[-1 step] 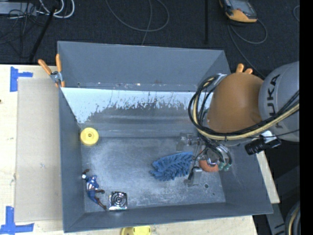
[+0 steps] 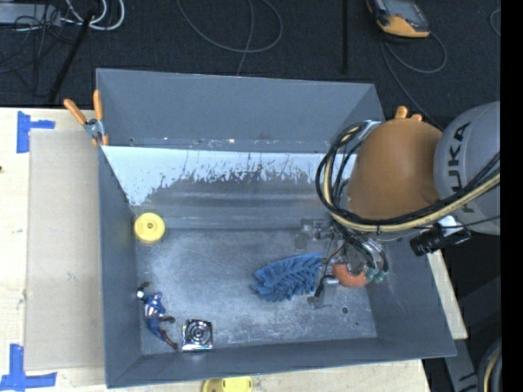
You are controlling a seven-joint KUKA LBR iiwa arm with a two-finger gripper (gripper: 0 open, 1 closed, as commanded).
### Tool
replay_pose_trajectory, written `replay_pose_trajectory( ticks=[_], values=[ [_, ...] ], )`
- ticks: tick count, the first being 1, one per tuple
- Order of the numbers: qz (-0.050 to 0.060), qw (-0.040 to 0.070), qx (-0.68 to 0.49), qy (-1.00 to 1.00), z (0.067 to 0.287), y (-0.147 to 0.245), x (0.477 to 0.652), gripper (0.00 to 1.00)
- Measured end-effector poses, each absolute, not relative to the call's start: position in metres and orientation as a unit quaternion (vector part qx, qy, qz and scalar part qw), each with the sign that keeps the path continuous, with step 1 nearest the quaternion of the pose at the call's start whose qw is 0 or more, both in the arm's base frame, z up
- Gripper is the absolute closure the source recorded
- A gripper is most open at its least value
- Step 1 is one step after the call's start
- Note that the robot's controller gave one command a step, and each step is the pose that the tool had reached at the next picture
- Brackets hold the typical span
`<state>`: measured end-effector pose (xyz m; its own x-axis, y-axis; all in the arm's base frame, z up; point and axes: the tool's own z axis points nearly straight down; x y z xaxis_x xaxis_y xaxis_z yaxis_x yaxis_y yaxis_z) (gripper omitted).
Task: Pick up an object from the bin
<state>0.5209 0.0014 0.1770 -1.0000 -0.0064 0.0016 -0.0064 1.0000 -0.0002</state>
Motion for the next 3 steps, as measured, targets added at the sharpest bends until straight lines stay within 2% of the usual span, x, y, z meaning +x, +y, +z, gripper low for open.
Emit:
replay_pose_trajectory(
  ticks=[1, 2, 3],
  values=[
    [0.0, -0.002, 0.038, -0.999, 0.134, 0.009, 0.53, 0.0],
    [0.0, 0.0, -0.128, -0.992, 0.091, 0.02, 0.51, 1.0],
    [0.0, 0.0, -0.128, -0.992, 0.091, 0.02, 0.51, 1.0]
  ],
)
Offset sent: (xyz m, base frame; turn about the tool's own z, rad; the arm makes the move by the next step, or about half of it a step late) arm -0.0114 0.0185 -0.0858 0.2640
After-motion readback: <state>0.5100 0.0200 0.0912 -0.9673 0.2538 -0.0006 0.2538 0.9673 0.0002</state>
